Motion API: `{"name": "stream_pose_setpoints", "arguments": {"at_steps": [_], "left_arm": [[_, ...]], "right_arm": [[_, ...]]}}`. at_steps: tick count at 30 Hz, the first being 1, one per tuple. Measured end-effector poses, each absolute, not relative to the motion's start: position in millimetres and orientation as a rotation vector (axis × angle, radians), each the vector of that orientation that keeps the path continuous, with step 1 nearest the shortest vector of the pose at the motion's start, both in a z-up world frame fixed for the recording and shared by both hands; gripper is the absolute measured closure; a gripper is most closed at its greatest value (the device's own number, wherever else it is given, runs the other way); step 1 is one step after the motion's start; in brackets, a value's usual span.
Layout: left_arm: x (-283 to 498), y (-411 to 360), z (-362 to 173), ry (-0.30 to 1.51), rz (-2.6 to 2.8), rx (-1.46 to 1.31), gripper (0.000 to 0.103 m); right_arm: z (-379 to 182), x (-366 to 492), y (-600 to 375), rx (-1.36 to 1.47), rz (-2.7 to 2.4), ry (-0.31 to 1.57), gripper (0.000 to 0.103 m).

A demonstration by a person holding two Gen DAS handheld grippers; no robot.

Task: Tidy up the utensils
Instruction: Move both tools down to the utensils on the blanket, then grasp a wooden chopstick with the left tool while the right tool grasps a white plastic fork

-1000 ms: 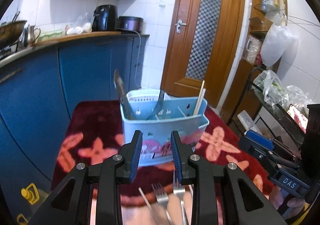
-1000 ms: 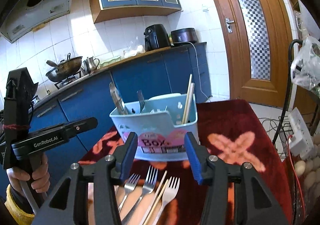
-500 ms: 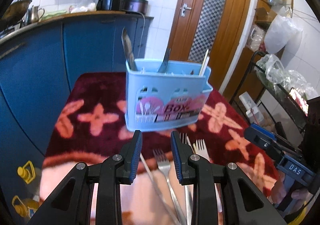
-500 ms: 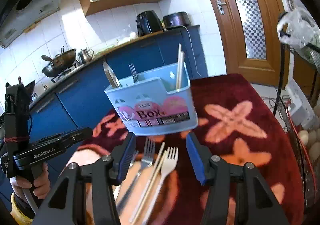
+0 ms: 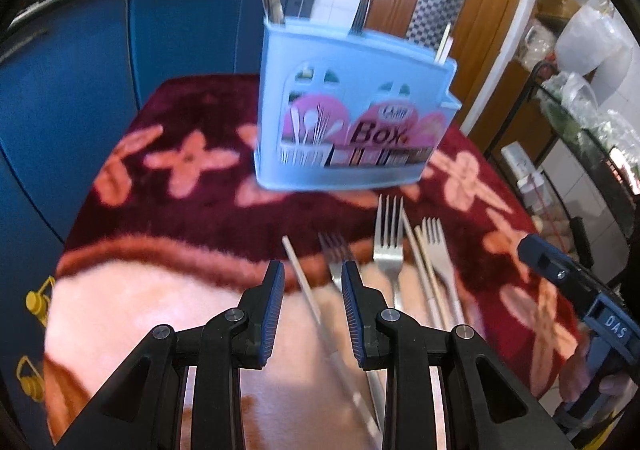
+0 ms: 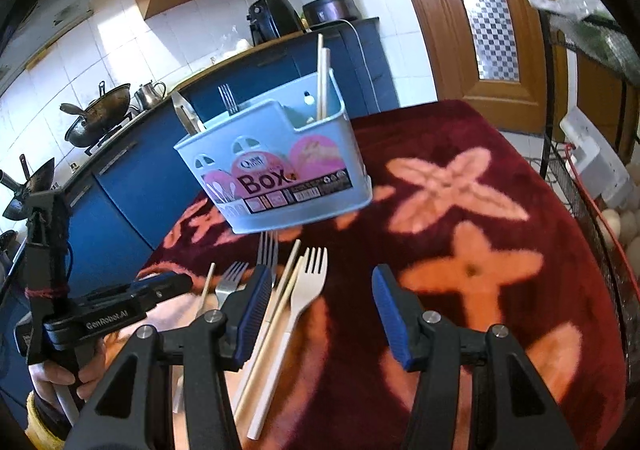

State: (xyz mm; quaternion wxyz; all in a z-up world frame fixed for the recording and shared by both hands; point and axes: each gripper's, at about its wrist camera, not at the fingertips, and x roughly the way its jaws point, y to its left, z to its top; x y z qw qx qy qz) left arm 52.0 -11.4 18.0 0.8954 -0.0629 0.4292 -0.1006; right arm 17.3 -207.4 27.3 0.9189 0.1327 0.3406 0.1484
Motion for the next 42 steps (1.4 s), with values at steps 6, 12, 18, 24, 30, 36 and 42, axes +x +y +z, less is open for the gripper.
{"name": "stream_pose_setpoints", "arguments": {"at_steps": [6,12,18,24,30,36,42], "left_arm": [[59,-15,-2,0.969,-0.201,-0.134,0.073],[62,-20,-10,0.989,-0.201,-0.117,0.073],[66,-23,-12,0.994,-0.195,-0.094,0.077],[68,-15,-12,0.993,-0.198,-0.152,0.092],[66,-4,-8,0.963,-0.217,-0.222,0.099],[63,8,0,0.914,-0.224,-0.28,0.099],[60,19,6,0.875,-0.236,-0.317,0.099]], "right_arm": [[17,19,-210,0.288,0.305,0.727,0.047],[10,22,-212,0.3,0.307,0.746,0.047],[7,23,-212,0.31,0.308,0.758,0.047],[7,24,-209,0.304,0.316,0.771,0.047],[8,29,-201,0.292,0.326,0.794,0.047],[7,42,-187,0.276,0.371,0.846,0.047],[-3,60,-179,0.26,0.371,0.923,0.057]]}}
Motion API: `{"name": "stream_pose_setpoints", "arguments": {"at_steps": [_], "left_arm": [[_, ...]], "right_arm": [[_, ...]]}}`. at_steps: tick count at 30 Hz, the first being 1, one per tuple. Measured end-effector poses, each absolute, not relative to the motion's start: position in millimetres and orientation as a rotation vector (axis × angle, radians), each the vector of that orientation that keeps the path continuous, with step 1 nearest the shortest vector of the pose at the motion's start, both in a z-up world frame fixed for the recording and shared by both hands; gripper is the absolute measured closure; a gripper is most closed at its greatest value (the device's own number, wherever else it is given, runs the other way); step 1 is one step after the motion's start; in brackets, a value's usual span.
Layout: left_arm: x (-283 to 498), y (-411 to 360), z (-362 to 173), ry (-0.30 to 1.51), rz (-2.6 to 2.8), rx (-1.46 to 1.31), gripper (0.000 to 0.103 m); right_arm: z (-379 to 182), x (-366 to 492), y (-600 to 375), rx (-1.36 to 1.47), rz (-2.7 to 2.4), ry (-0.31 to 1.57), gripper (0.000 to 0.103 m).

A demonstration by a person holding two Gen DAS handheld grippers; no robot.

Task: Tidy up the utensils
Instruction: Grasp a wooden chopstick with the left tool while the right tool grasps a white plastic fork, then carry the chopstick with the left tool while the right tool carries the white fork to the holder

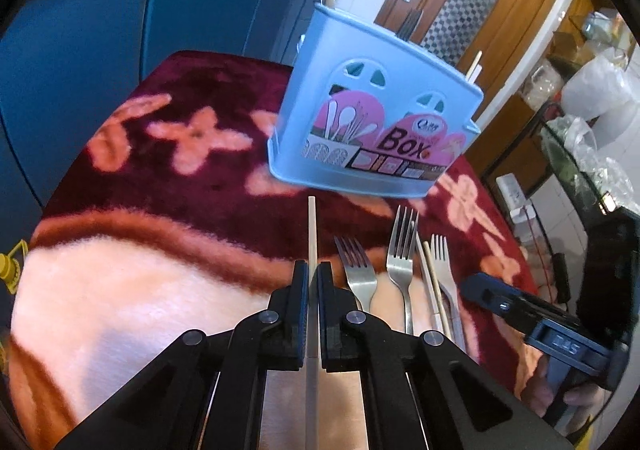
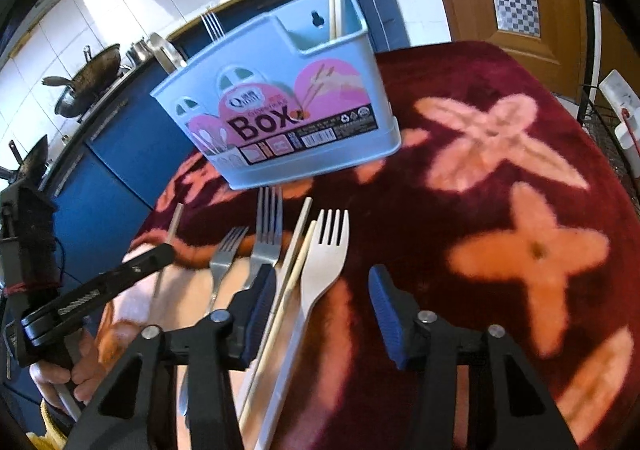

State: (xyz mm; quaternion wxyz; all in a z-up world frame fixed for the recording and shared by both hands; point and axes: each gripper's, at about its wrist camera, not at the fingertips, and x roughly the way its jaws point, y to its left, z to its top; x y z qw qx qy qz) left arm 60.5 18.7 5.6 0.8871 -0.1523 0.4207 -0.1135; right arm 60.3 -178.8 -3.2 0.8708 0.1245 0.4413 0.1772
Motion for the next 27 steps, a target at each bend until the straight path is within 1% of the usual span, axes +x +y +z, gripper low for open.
{"name": "stream_pose_setpoints", "arguments": {"at_steps": [1,10,11,13,16,19,22,27], "left_arm": [[60,20,7,0.869,-0.238,-0.321,0.099],[59,27,9,0.847,-0.259,-0.346,0.099],[59,27,9,0.846,-0.261,-0.347,0.099],[58,26,9,0.842,-0.263,-0.349,0.099],[56,25,12,0.835,-0.268,-0.348,0.099],[55,23,15,0.825,-0.272,-0.343,0.099],[52,22,19,0.813,-0.275,-0.342,0.099],[47,19,30,0.781,-0.285,-0.338,0.099]], "right_arm": [[-6,65,-178,0.257,0.373,0.94,0.061],[-14,90,-173,0.239,0.409,0.998,0.068],[-14,92,-173,0.235,0.417,0.999,0.07],[-15,95,-175,0.241,0.414,0.999,0.085],[-17,100,-184,0.309,0.44,1.002,0.094],[-16,98,-190,0.364,0.476,0.994,0.098],[-12,91,-190,0.372,0.488,0.971,0.099],[7,72,-187,0.341,0.49,0.882,0.099]]}}
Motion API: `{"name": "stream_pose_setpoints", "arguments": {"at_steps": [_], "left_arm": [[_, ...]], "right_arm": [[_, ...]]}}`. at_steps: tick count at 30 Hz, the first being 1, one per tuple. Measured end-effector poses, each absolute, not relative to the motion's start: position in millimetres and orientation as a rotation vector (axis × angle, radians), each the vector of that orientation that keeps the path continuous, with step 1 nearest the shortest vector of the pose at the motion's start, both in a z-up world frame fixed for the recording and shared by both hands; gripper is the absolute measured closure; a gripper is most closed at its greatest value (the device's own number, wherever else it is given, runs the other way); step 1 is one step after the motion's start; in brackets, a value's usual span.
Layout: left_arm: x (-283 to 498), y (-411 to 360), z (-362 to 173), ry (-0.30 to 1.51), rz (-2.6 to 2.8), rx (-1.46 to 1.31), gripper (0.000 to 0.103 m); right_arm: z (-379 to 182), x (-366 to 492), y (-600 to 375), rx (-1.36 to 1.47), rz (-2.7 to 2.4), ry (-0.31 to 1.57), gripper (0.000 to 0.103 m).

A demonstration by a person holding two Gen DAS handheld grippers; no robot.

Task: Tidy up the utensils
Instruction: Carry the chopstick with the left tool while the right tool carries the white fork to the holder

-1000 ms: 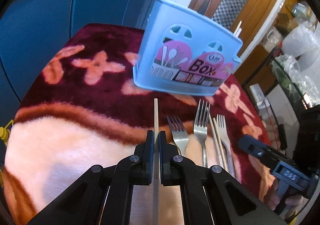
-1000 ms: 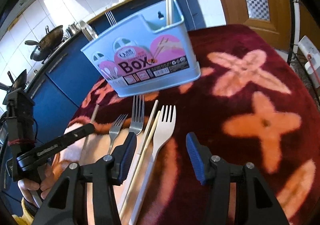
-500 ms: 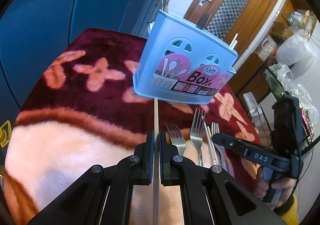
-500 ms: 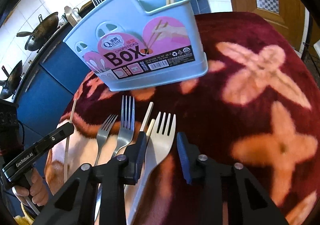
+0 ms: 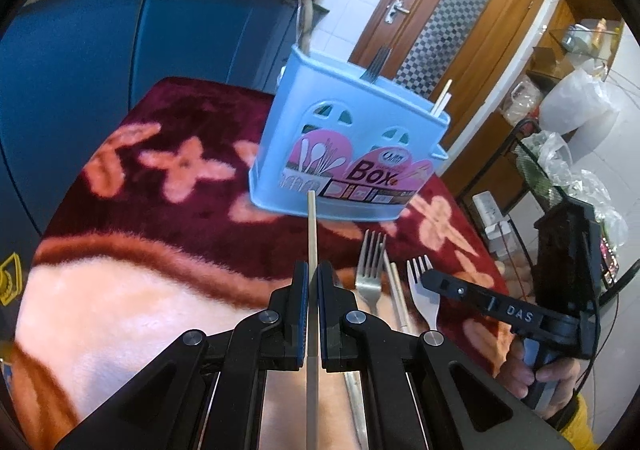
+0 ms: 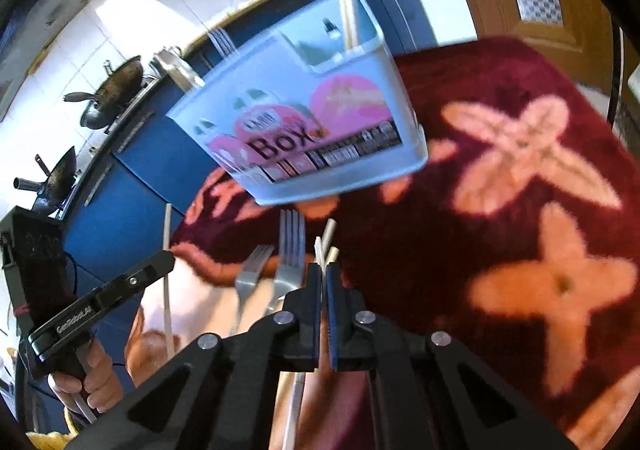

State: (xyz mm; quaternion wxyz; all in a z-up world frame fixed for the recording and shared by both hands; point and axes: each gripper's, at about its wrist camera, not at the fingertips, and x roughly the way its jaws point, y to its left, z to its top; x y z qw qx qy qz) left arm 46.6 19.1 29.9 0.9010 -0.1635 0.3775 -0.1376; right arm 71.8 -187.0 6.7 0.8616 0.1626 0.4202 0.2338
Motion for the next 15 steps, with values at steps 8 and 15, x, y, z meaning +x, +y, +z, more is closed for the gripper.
{"name": "stream_pose_setpoints", "arguments": {"at_steps": [8,15], "left_arm": [[41,16,55,0.703,-0.293,-0.332,0.099],[42,15,89,0.606,-0.298,-0.312,0.099]], "right_arm": [[50,49,-193,0.317,0.449,0.709,0.099],[90,42,-199,0.304,0.39,0.548,0.099]]}}
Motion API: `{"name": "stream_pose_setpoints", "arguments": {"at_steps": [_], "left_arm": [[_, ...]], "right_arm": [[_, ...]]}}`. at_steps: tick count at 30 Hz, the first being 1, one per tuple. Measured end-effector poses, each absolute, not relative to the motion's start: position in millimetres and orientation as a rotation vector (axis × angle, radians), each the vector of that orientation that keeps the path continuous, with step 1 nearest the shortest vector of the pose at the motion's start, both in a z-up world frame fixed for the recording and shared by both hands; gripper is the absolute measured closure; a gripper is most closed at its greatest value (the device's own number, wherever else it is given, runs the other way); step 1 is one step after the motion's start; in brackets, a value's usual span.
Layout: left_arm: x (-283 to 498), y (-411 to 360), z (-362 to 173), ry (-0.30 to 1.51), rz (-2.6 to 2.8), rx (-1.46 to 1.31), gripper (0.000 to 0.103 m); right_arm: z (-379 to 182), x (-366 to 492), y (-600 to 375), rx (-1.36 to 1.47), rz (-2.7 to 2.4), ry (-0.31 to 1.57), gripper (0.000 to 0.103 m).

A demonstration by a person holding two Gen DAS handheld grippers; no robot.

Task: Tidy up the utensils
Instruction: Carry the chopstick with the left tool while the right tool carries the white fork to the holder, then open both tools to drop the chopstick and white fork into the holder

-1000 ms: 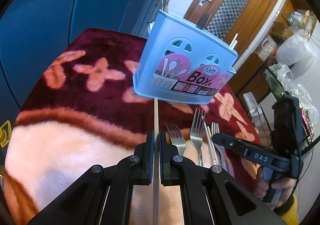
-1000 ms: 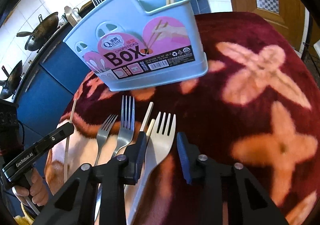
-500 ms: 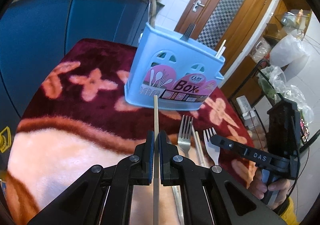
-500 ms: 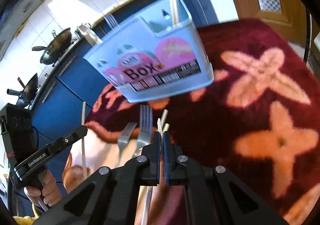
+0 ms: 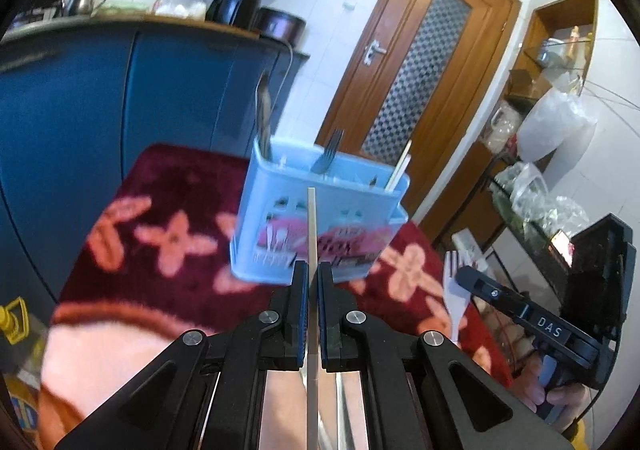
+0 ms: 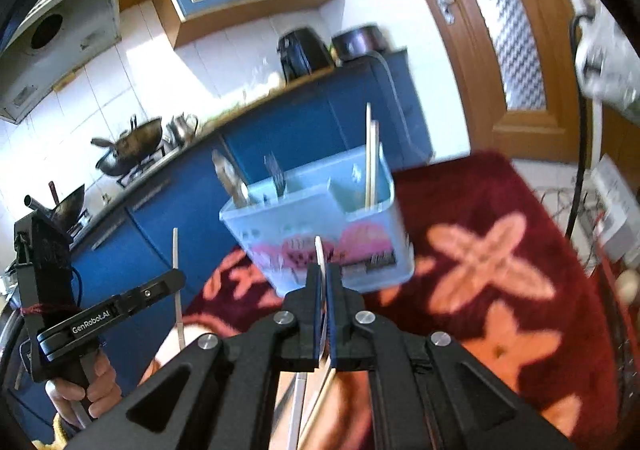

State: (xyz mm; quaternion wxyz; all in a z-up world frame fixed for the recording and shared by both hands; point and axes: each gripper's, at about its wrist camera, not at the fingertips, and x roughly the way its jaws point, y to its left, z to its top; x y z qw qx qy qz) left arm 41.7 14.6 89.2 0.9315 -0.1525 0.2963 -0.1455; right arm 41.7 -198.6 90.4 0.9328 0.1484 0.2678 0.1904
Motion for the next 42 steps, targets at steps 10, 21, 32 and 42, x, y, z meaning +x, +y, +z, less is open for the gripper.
{"name": "stream_pose_setpoints", "arguments": {"at_steps": [10,21,32,42], "left_arm": [[65,9,139,0.474,-0.266,-0.259,0.099],[108,0,181,0.349,-0.225,-0.204,0.099],[151,3,196,0.26,-0.176,-0.21,0.099],[186,-3,165,0.266,-0.148,-0.201,0.099]], "right_arm": [[133,52,-202,0.26,0.343,0.401,0.099],[162,93,-190,0.189,0.322,0.327,0.099],[169,135,-190,0.167,0.276,0.277,0.099],[160,170,-187,0.16,0.199,0.195,0.099]]}}
